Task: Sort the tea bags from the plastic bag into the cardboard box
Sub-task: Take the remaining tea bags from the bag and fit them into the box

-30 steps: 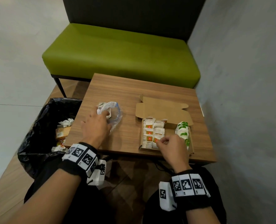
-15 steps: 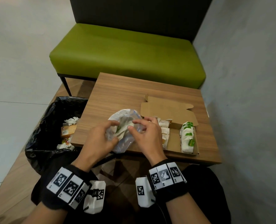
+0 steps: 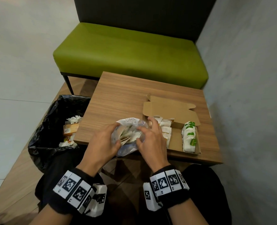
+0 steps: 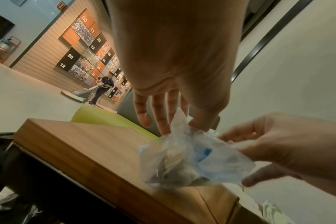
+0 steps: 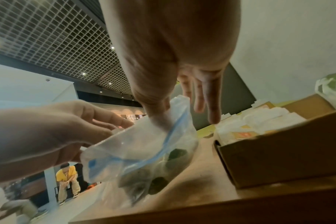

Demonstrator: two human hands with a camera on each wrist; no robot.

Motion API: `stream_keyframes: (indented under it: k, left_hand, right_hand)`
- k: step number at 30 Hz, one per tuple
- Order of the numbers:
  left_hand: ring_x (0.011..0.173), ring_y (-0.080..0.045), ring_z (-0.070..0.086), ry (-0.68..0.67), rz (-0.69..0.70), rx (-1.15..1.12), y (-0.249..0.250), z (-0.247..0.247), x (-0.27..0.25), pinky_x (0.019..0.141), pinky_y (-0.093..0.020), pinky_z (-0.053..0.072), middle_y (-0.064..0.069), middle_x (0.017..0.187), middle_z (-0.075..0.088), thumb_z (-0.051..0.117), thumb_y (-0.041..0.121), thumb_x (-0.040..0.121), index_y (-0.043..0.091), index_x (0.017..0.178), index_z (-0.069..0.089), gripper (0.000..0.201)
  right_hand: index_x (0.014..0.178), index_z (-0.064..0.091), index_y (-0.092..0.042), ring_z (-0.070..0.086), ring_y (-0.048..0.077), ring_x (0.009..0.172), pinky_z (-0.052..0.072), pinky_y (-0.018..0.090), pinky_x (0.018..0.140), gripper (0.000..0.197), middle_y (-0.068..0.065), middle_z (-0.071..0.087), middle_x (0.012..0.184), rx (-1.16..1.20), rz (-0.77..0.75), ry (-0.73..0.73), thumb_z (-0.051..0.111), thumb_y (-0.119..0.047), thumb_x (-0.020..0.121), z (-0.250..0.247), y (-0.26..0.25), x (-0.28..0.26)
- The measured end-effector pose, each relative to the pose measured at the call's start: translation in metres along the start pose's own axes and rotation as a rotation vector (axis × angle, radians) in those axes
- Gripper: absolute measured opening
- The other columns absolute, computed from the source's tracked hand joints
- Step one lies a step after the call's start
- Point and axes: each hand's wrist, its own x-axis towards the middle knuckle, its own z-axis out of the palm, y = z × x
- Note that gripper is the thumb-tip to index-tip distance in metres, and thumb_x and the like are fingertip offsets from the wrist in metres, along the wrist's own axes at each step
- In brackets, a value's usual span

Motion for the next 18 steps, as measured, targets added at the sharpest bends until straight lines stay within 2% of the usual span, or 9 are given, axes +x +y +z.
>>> stream_keyframes:
  k: [2, 4, 7, 12, 15, 18]
  left_hand:
    - [0.121, -0.019, 0.056, 0.0, 0.025, -0.001, -0.001, 0.003, -0.002, 0.098, -0.023, 0.038, -0.004, 0.135, 0.059, 0.071, 0.013, 0.084, 0.013, 0.14, 0.05, 0.06]
    - [0.12, -0.018, 0.057, 0.005, 0.052, 0.001, -0.003, 0.005, -0.004, 0.097, -0.024, 0.039, -0.003, 0.136, 0.058, 0.071, 0.013, 0.086, 0.013, 0.14, 0.049, 0.059]
    - [0.114, -0.016, 0.059, 0.026, 0.087, -0.006, -0.005, 0.006, -0.006, 0.093, -0.025, 0.044, -0.002, 0.133, 0.059, 0.072, 0.011, 0.084, 0.013, 0.139, 0.051, 0.059]
    - [0.116, -0.015, 0.058, 0.031, 0.157, -0.03, -0.005, 0.006, -0.009, 0.096, -0.034, 0.05, -0.002, 0.131, 0.06, 0.074, 0.009, 0.081, 0.012, 0.137, 0.052, 0.06]
    - [0.114, -0.011, 0.058, 0.014, 0.188, -0.052, -0.008, 0.006, -0.011, 0.096, -0.032, 0.051, 0.0, 0.13, 0.06, 0.075, 0.008, 0.079, 0.013, 0.137, 0.052, 0.062]
    - [0.113, -0.008, 0.058, 0.001, 0.2, -0.075, -0.008, 0.006, -0.013, 0.095, -0.029, 0.051, 0.002, 0.13, 0.06, 0.075, 0.009, 0.08, 0.015, 0.137, 0.052, 0.062]
  right_hand:
    - [0.11, 0.071, -0.031, 0.024, 0.024, 0.145, 0.045, 0.033, 0.101, 0.033, 0.005, 0.028, 0.157, -0.07, -0.108, 0.016, 0.077, -0.017, 0.081, 0.002, -0.001, -0.001]
    - [0.101, 0.074, -0.032, 0.016, 0.029, 0.149, 0.033, 0.047, 0.116, 0.028, 0.005, 0.026, 0.159, -0.158, -0.192, -0.005, 0.078, -0.017, 0.078, 0.006, -0.002, 0.0]
    - [0.095, 0.074, -0.031, 0.005, 0.035, 0.152, 0.018, 0.063, 0.118, 0.023, 0.005, 0.017, 0.164, -0.243, -0.246, -0.086, 0.075, -0.016, 0.078, 0.008, -0.005, 0.002]
    - [0.095, 0.073, -0.032, -0.011, 0.038, 0.152, 0.003, 0.069, 0.117, 0.015, 0.006, 0.003, 0.167, -0.329, -0.247, -0.169, 0.07, -0.024, 0.083, 0.009, -0.011, 0.007]
    - [0.097, 0.073, -0.034, -0.012, 0.038, 0.152, 0.002, 0.069, 0.116, 0.014, 0.005, 0.001, 0.168, -0.361, -0.253, -0.206, 0.069, -0.034, 0.084, 0.01, -0.012, 0.008]
    - [0.09, 0.073, -0.031, -0.012, 0.039, 0.152, 0.002, 0.072, 0.114, 0.013, 0.005, -0.001, 0.168, -0.411, -0.266, -0.227, 0.072, -0.041, 0.081, 0.013, -0.013, 0.009]
